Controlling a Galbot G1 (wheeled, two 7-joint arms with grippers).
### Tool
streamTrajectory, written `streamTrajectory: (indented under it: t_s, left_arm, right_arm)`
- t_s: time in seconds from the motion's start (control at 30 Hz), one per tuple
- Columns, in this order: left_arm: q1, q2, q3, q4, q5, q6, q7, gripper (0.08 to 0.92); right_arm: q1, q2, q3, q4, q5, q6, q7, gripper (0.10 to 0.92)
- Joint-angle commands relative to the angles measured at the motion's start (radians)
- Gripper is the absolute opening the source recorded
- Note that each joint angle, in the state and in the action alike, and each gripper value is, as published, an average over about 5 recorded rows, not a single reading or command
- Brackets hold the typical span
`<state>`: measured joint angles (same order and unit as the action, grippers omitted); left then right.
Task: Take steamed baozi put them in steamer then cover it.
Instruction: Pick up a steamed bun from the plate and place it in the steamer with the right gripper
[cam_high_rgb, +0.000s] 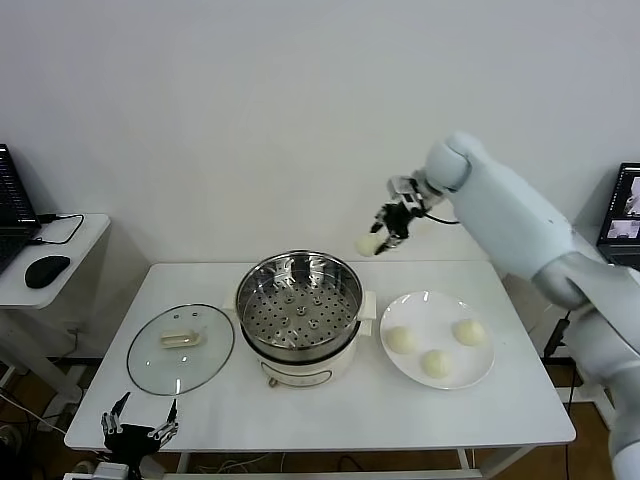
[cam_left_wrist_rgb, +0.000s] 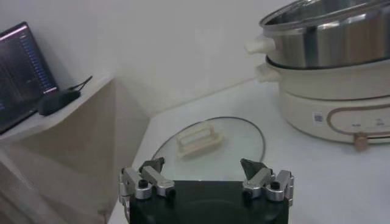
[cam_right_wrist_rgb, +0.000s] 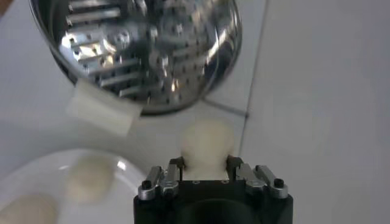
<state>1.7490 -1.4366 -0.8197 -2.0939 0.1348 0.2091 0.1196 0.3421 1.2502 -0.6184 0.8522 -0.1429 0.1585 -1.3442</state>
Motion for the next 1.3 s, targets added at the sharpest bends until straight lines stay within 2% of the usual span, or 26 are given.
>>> streamTrajectory:
  t_s: [0.03,0.2,0.47,0.73,1.3]
  left_arm:
    - [0.016,-0.002,-0.011,-0.010,0.002,-0.003,-0.013,0.823]
    - [0.020,-0.002,-0.018,-0.016,0.002,-0.002,-0.010,0.823]
    - [0.026,-0.013,-0.020,-0.014,0.004,-0.002,-0.008,0.823]
    - [0.015,-0.028,-0.011,0.000,-0.004,0.007,-0.009,0.823]
    - [0.011,-0.019,-0.005,0.025,-0.006,0.009,-0.016,0.823]
  right_arm:
    - [0.095,0.149,-0.112,-0.003,0.013,0.351,-0.037,0.458]
    - [0.094,0.194,-0.142,0.031,-0.081,0.458,-0.022,0.458]
    - [0.019,0.286,-0.106,-0.065,-0.416,0.604,0.065,0.458]
    - [-0.037,0.317,-0.054,-0.111,-0.530,0.622,0.117,0.458]
    - [-0.146,0.328,0.016,-0.154,-0.655,0.570,0.216,0.459]
